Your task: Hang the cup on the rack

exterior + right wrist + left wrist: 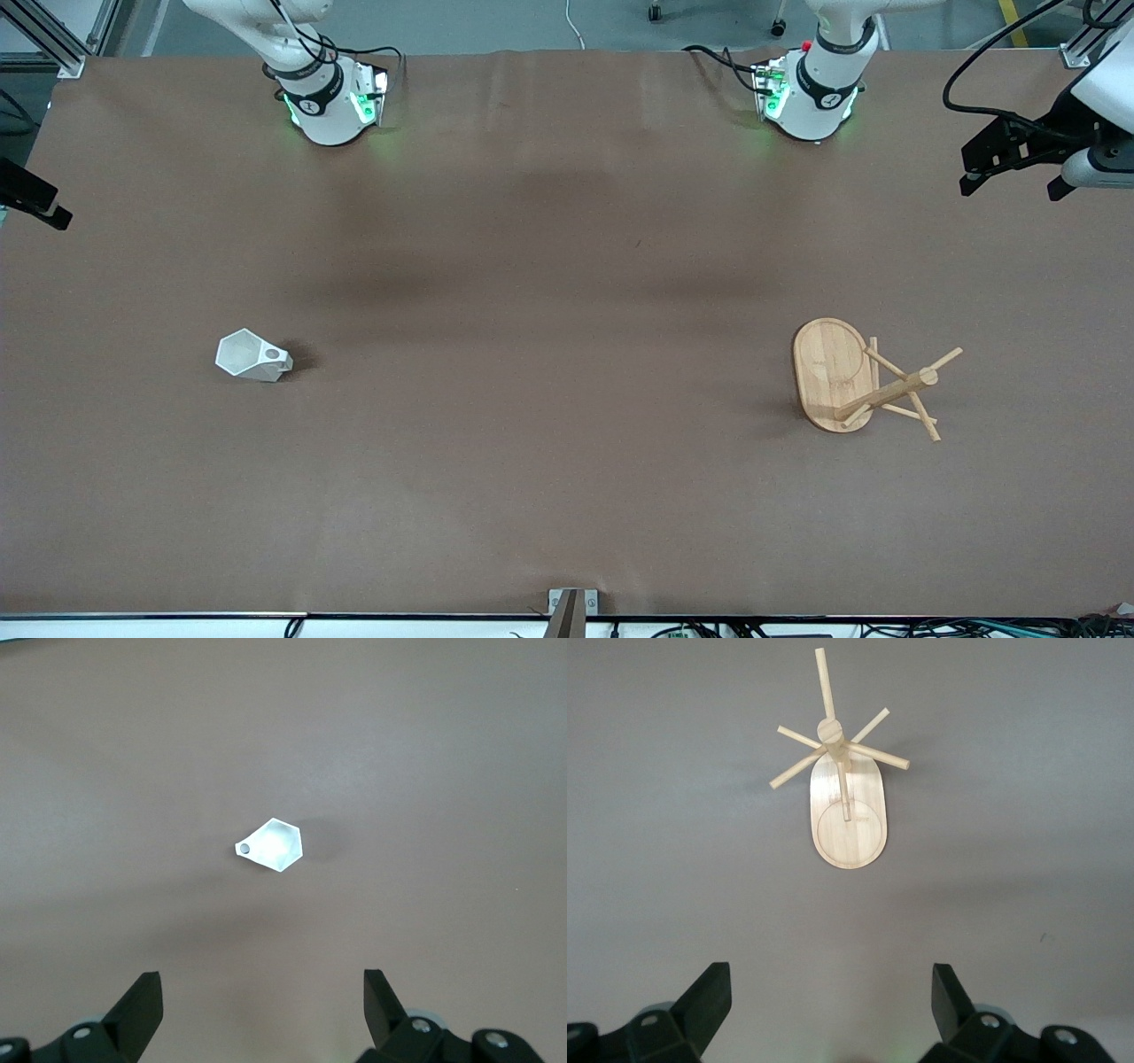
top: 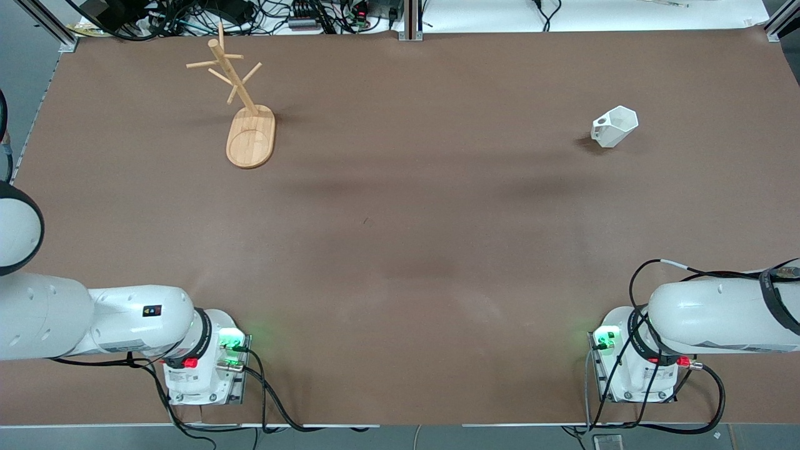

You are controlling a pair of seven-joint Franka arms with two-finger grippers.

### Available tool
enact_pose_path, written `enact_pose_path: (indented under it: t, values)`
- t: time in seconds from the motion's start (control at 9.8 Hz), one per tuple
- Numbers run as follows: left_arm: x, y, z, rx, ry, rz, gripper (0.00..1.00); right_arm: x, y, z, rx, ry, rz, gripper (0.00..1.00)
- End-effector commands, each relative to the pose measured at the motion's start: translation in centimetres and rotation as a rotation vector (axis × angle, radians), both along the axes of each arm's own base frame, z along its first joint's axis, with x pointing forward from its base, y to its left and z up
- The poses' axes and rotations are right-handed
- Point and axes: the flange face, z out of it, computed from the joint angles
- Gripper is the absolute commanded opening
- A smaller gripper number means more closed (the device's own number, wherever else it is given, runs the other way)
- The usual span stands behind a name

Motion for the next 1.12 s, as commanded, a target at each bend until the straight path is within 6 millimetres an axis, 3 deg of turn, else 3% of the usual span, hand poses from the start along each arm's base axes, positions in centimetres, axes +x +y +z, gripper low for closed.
enact_pose_path:
  t: [0.0,0.51,0.71,0.82,1.02]
  values:
    - [0.6,0.0,-1.4,-0.014,0.034,-0.012,1.0,-0.1,-0.1,0.2,-0.006,0.004,0.008,1.0]
    - [0.6,0.4,-1.5,-0.013,0.04,-0.015,1.0,0.1,-0.1,-0.6,-0.005,0.019,0.011,1.0]
    - [0.5,0.6,-1.6,-0.012,0.052,-0.01,1.0,2.0,-1.2,-6.1,-0.004,0.03,0.004,1.0]
    - [0.4,0.6,-1.7,-0.013,0.054,-0.01,1.0,3.5,-1.4,-10.7,-0.006,0.017,0.018,1.0]
    - [0.5,0.7,-1.6,-0.015,0.053,-0.007,1.0,4.5,-3.0,-19.3,-0.01,0.01,0.045,1.0]
